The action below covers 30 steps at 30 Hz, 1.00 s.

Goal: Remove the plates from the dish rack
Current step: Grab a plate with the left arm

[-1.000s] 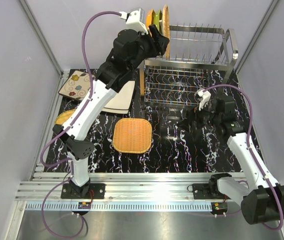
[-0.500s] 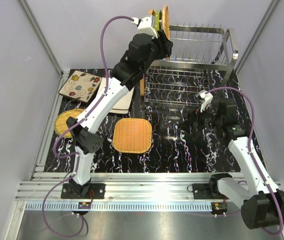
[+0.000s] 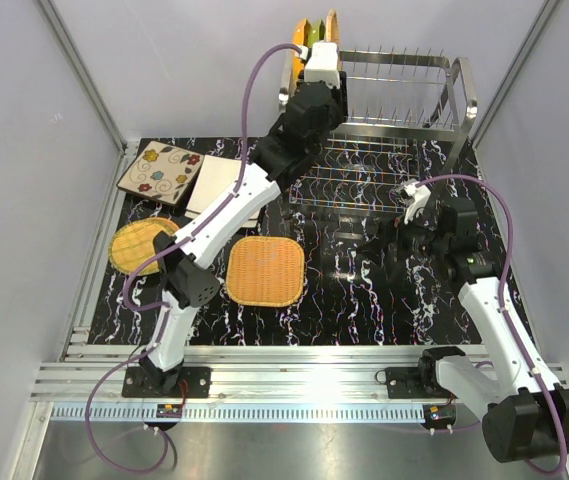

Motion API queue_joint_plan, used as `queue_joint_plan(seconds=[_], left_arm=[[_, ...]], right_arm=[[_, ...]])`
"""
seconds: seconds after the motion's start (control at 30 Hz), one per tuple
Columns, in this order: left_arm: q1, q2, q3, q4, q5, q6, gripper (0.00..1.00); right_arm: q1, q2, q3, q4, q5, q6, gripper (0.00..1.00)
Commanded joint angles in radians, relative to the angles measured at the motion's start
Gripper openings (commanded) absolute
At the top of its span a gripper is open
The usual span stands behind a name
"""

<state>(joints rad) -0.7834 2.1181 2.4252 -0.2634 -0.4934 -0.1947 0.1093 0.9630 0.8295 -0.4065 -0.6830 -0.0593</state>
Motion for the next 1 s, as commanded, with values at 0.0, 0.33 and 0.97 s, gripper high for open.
queue_joint_plan(seconds=[0.0, 0.33, 0.97], left_arm=[[-0.017, 0.022, 0.043, 0.107, -0.129, 0.124, 0.43], [-0.037, 0.049, 0.083, 0.260, -0.182, 0.325, 0.06], [-0.040, 0.048, 0.104, 0.590, -0.096, 0.452, 0.00]], right_arm=[[-0.010, -0.026, -0.006, 0.046, -0.020, 0.029, 1.00], [-0.014, -0.037, -0.015, 0.054, -0.024, 0.052, 1.00], [-0.019, -0.049, -0.035, 0.078, -0.033, 0.081, 1.00]])
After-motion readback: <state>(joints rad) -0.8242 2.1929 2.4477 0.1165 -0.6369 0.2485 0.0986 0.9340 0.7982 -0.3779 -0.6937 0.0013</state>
